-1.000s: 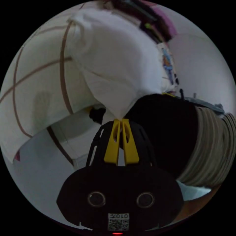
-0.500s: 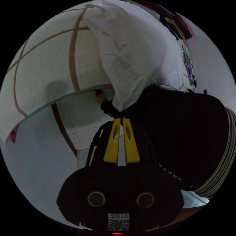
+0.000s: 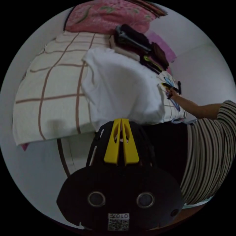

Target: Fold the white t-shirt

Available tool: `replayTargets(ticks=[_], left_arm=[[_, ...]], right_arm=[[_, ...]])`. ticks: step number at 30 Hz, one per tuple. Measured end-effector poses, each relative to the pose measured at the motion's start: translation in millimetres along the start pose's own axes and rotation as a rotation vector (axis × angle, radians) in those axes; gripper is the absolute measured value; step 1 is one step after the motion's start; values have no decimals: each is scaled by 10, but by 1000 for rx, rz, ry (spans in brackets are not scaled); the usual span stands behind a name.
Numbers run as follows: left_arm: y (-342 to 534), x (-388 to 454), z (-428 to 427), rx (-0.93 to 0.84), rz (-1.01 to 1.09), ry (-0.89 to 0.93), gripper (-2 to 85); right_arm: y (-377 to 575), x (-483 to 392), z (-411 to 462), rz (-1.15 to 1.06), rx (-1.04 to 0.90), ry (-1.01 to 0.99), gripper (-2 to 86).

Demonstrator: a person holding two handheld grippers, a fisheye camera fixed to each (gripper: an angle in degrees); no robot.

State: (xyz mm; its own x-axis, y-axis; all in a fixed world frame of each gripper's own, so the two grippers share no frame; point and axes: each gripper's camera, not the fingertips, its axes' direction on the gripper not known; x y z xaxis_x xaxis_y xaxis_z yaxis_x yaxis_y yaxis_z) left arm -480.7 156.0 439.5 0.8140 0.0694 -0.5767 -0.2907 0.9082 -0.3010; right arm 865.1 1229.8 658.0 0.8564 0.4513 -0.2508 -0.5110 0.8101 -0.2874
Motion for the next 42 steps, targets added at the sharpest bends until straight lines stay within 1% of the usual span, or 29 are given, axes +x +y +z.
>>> replayTargets(ticks=[4,5,9,15,17,19,21,24,26,28,30,34,37,42], left_arm=[[-63,305,-48,4,58,9,-2],[-82,365,-36,-3,69,19,-2],[-169,496,4,-13,93,53,-2],[-331,779,5,-51,191,38,-2],[-349,876,12,-68,218,28,-2],[-360,924,32,-82,222,30,-2],[-382,963,50,-97,220,29,-2],[-445,1039,47,-105,237,26,-2],[-505,1077,45,-107,240,14,-2],[-545,1080,62,-110,225,-11,-2],[-581,1059,101,-122,189,-44,-2],[-632,1016,171,-100,126,-1,-2],[-703,1049,214,-104,134,31,-2],[-892,1165,240,-120,206,30,-1]], right_arm=[[-88,91,199,9,-23,-101,69],[-92,90,221,5,-27,-102,67],[-127,116,324,-18,-88,-71,42],[-195,330,-69,-60,-60,-25,31],[-203,412,-72,-84,-97,-4,32],[-203,461,58,-120,-169,86,36],[-187,490,160,-121,-192,101,43],[-129,489,176,-134,-140,58,63],[-60,489,88,-143,-131,81,74],[176,555,-147,-93,-53,118,78],[453,615,-305,-56,-15,77,77],[1255,546,-454,-36,-40,16,66],[1747,420,-407,-16,-78,-16,63],[2062,273,-288,8,-97,0,63]])
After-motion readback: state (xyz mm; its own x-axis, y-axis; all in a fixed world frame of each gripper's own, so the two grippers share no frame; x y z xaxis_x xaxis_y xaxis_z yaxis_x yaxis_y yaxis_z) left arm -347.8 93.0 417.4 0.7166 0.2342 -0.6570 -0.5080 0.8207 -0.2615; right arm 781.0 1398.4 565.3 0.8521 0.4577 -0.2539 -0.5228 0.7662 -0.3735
